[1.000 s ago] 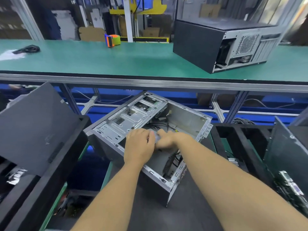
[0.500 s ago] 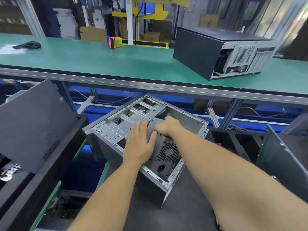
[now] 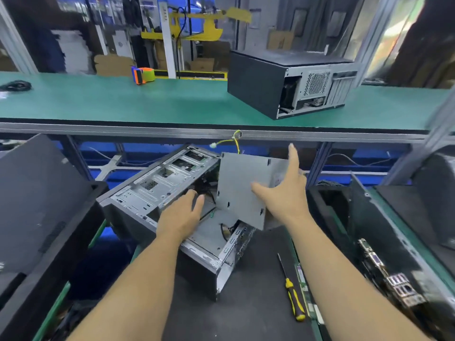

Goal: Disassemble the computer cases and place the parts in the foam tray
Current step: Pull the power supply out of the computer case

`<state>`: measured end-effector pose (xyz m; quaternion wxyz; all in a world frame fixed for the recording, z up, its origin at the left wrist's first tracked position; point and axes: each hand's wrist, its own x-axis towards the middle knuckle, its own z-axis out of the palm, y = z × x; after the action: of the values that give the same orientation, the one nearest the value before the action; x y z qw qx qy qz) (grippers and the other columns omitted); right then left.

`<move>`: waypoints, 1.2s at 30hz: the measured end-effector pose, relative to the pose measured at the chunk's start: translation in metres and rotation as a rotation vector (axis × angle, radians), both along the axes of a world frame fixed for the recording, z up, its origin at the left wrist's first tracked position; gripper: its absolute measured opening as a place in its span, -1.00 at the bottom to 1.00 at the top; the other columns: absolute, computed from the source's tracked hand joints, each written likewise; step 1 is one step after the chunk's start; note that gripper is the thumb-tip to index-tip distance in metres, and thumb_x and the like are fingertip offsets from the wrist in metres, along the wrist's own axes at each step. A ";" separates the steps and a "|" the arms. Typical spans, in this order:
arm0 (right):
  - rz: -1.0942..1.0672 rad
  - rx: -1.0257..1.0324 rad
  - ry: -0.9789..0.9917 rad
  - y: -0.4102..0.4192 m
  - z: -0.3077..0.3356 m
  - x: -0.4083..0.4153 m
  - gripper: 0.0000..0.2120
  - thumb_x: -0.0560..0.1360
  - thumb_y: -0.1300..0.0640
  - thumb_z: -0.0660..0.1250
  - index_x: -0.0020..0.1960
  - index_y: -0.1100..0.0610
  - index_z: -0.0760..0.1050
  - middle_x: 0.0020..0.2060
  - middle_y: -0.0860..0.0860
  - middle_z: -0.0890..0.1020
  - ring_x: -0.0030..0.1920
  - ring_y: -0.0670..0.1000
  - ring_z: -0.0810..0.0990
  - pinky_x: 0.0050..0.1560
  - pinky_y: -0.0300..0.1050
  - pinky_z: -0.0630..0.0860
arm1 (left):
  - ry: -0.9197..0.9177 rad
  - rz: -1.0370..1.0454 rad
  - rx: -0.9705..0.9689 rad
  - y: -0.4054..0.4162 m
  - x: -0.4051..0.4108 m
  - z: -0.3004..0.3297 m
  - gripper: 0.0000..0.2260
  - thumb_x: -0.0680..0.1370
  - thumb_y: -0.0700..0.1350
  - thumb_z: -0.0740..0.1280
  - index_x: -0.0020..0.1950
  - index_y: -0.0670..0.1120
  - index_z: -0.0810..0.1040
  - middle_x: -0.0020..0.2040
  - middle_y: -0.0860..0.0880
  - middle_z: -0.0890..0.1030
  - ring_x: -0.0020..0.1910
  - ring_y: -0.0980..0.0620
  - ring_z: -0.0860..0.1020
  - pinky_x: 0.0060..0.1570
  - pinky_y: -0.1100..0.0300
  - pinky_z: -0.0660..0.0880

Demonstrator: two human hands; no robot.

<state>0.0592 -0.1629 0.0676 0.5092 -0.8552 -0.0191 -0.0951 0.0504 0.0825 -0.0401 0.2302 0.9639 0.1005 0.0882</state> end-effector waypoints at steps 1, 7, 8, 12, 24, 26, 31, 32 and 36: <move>0.020 -0.036 -0.011 -0.002 -0.004 -0.006 -0.01 0.31 -0.09 0.52 0.46 -0.46 -0.09 0.16 -0.05 0.23 -0.10 -0.13 0.42 0.00 -0.04 0.35 | 0.012 -0.005 0.028 -0.001 0.000 0.000 -0.57 0.64 0.29 -0.10 0.15 0.06 0.41 -0.01 0.02 0.58 -0.06 -0.03 0.52 -0.12 0.02 0.40; 0.107 -0.351 -0.203 0.021 -0.020 -0.039 -0.18 0.26 -0.18 0.49 0.39 -0.33 0.14 0.14 -0.01 0.29 0.14 0.15 0.46 0.04 0.15 0.57 | -0.154 0.083 -0.767 -0.033 0.010 0.035 -0.40 0.54 0.34 0.01 0.18 -0.06 0.60 0.13 -0.11 0.66 0.17 -0.16 0.59 0.26 -0.16 0.48; 0.103 -0.410 -0.241 0.027 -0.024 -0.043 -0.18 0.26 -0.19 0.49 0.41 -0.31 0.14 0.14 -0.01 0.29 0.14 0.15 0.44 0.04 0.16 0.56 | -0.184 0.162 -1.006 -0.041 0.017 0.044 -0.36 0.51 0.35 0.07 0.28 -0.08 0.59 0.23 -0.12 0.63 0.26 -0.15 0.57 0.33 -0.17 0.45; 0.042 -0.493 -0.258 0.038 -0.027 -0.044 -0.17 0.28 -0.21 0.46 0.44 -0.27 0.14 0.15 0.01 0.33 0.15 0.14 0.39 0.10 0.17 0.52 | -0.247 0.238 -1.206 -0.054 0.029 0.065 -0.76 0.48 0.17 0.29 -0.01 0.04 0.56 0.05 0.00 0.60 0.12 -0.09 0.56 0.28 -0.15 0.50; -0.097 -0.373 -0.170 -0.032 0.050 -0.060 -0.15 0.10 -0.29 0.34 0.39 -0.45 0.24 -0.01 -0.05 0.38 0.07 0.04 0.30 0.05 0.02 0.40 | -0.059 0.161 -1.160 -0.108 0.027 0.085 -0.60 0.60 -0.11 0.22 -0.42 -0.02 0.61 -0.39 0.02 0.58 -0.30 -0.05 0.45 -0.24 0.11 0.39; -0.136 -0.348 -0.126 -0.053 0.046 -0.067 -0.19 0.14 -0.21 0.43 0.35 -0.43 0.26 0.00 -0.04 0.37 0.08 0.05 0.27 0.10 0.08 0.44 | -0.007 0.135 -1.216 -0.125 0.028 0.085 -0.59 0.69 -0.01 0.14 -0.20 -0.11 0.66 -0.31 -0.04 0.68 -0.21 -0.09 0.58 -0.09 0.07 0.54; -0.179 -0.287 -0.035 -0.075 0.015 -0.082 -0.22 0.19 -0.08 0.54 0.33 -0.37 0.30 0.02 -0.04 0.37 0.05 0.02 0.22 0.22 0.17 0.42 | 0.236 0.047 -1.120 -0.167 0.034 0.096 -0.73 0.70 0.05 0.14 0.02 -0.09 0.53 -0.50 0.01 0.56 -0.54 0.09 0.47 -0.50 0.36 0.32; -0.181 -0.275 -0.024 -0.077 0.008 -0.084 -0.22 0.20 -0.08 0.54 0.33 -0.37 0.30 0.01 -0.05 0.37 0.05 0.02 0.22 0.22 0.16 0.42 | 0.285 0.029 -1.065 -0.172 0.033 0.099 -0.77 0.69 0.04 0.18 -0.02 -0.07 0.49 -0.48 0.01 0.53 -0.57 0.10 0.43 -0.54 0.37 0.27; -0.135 -0.263 0.023 -0.086 -0.011 -0.087 -0.23 0.18 -0.11 0.52 0.29 -0.40 0.27 -0.02 -0.11 0.34 0.03 0.01 0.24 0.16 0.11 0.41 | 0.503 -0.002 -0.961 -0.179 0.038 0.090 -0.82 0.66 0.06 0.26 0.03 -0.04 0.48 -0.11 -0.10 0.51 -0.29 -0.01 0.46 -0.37 0.25 0.33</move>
<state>-0.0279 -0.2490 0.0563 0.3854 -0.9149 0.0319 -0.1157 0.0883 -0.0964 0.0502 0.6140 0.7415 0.1807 -0.2015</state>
